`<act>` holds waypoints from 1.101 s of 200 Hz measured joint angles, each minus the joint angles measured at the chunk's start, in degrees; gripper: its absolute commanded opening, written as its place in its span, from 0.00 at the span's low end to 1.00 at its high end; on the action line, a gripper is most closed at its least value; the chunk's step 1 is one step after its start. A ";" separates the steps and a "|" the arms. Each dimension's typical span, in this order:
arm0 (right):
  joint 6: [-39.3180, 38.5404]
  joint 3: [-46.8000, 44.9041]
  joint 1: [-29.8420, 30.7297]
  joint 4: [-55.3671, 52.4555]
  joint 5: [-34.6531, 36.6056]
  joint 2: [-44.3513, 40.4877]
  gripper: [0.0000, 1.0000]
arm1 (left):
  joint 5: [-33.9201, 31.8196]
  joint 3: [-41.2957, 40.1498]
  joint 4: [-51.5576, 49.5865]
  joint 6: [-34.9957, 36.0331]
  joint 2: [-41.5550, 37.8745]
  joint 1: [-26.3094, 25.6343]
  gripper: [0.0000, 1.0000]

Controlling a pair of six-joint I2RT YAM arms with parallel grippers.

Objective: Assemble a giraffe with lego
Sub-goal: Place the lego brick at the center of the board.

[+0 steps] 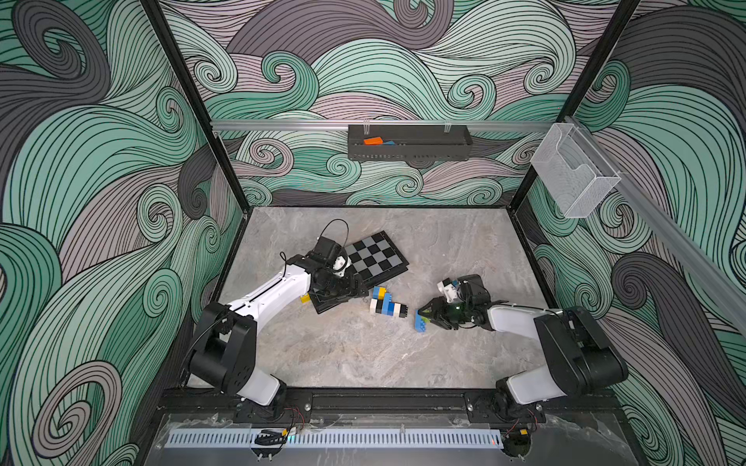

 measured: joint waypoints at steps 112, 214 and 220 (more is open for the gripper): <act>-5.01 1.09 -0.11 -15.26 7.21 -9.42 0.50 | -1.29 2.23 0.04 -0.59 5.97 -2.62 0.78; -7.63 5.53 -0.09 -15.45 7.61 -5.01 0.50 | -5.11 7.89 0.11 -0.46 15.04 -4.52 0.78; -7.89 5.88 -0.09 -16.11 7.63 -6.01 0.50 | -5.20 8.26 0.17 -0.46 15.45 -4.76 0.78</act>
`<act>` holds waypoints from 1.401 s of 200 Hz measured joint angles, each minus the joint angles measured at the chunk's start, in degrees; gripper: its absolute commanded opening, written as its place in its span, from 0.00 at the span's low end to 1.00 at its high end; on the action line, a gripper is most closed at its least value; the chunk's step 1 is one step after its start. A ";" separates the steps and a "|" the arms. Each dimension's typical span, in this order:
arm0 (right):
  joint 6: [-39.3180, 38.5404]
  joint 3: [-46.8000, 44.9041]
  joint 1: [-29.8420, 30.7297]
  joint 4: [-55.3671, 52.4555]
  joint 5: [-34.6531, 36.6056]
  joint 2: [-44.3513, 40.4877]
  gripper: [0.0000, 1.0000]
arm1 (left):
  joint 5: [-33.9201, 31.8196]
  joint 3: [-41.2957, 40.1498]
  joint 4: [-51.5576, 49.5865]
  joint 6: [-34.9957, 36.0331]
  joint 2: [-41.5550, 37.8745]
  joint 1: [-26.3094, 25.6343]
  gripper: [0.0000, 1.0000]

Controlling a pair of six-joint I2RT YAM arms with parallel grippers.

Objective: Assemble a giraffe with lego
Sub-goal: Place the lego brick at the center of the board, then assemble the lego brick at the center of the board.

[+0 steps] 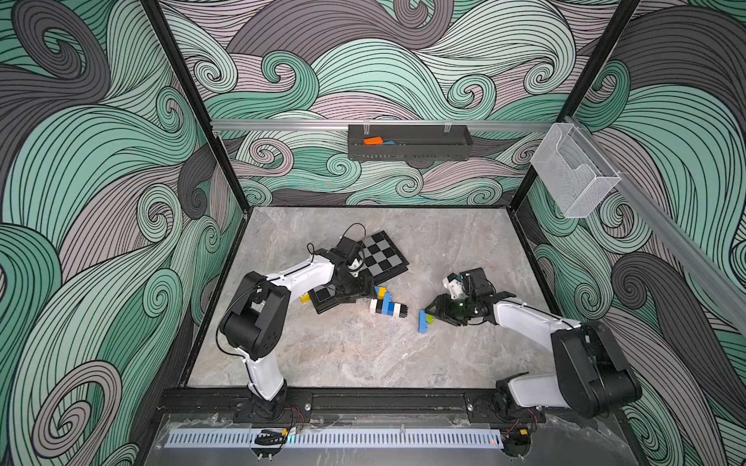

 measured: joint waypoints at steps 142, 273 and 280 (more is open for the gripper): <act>-2.54 0.61 1.33 -4.90 1.38 -0.37 0.50 | -0.85 2.84 0.28 -0.15 4.26 -4.00 0.78; -2.25 2.34 3.39 1.99 0.04 7.67 0.47 | -1.07 2.84 0.42 -0.37 5.81 -5.73 0.76; -2.10 2.58 3.58 2.16 0.02 8.00 0.47 | -1.03 2.84 0.42 -0.37 5.86 -5.75 0.75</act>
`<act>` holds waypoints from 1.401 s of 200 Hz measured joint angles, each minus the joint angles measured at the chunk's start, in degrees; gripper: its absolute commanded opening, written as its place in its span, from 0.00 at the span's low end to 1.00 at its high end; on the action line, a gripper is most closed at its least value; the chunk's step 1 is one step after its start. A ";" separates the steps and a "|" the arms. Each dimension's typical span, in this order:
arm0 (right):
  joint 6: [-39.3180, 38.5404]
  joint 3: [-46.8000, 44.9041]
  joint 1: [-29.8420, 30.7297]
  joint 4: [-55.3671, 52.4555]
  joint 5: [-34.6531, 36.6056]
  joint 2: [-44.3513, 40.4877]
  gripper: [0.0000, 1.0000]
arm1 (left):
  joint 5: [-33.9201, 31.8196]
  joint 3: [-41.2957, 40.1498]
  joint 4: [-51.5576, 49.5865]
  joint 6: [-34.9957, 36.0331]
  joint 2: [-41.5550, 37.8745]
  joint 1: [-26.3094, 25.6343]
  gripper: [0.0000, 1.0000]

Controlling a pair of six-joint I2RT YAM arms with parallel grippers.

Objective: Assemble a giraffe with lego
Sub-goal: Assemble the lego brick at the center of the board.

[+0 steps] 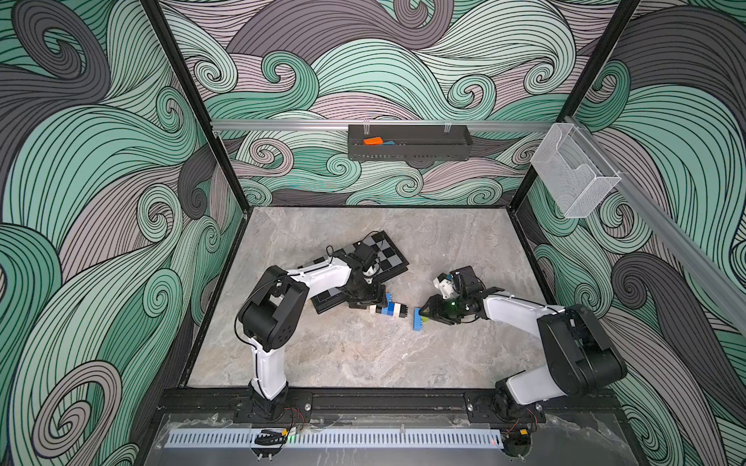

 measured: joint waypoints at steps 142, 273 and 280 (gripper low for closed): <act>4.11 1.95 3.32 6.75 -1.70 5.01 0.46 | 1.49 -0.94 1.44 -1.92 0.94 -1.03 0.73; 1.31 7.04 5.03 4.76 0.55 8.28 0.43 | 2.29 -1.33 -1.11 -2.49 0.37 -0.70 0.63; 1.11 7.41 5.27 4.72 0.98 8.46 0.43 | 2.38 -1.36 -1.55 -2.51 0.28 -0.70 0.62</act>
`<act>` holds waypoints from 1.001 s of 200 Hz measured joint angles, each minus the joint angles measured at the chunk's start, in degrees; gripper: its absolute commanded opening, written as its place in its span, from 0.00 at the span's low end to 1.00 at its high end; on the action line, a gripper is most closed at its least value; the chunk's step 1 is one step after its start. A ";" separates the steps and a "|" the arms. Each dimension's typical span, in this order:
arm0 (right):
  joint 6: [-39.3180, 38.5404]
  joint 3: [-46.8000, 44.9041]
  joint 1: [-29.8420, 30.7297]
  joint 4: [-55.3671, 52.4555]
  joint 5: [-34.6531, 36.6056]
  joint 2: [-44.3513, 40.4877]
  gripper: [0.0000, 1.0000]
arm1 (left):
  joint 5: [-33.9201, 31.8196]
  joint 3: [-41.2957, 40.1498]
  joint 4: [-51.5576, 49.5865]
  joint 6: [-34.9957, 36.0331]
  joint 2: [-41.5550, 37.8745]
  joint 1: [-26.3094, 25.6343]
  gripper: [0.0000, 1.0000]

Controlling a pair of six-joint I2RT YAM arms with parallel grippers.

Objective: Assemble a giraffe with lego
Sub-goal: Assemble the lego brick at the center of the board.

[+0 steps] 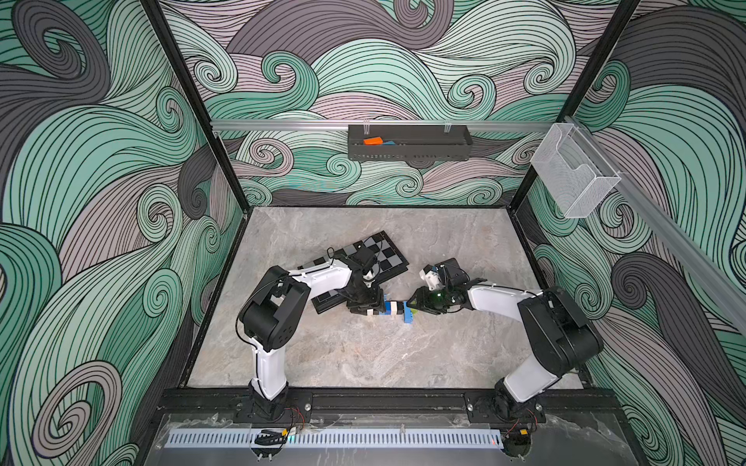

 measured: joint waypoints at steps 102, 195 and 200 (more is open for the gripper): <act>-5.01 4.90 6.73 -2.01 7.23 1.73 0.40 | 0.20 -0.66 -6.36 0.07 -0.02 -0.79 0.62; -5.84 4.87 11.04 -1.40 10.05 1.18 0.38 | 0.15 -1.33 -10.60 -0.63 -0.17 -1.16 0.62; -6.08 4.85 11.30 -1.36 10.43 1.11 0.38 | 0.15 -1.38 -10.73 -0.76 -0.20 -1.20 0.62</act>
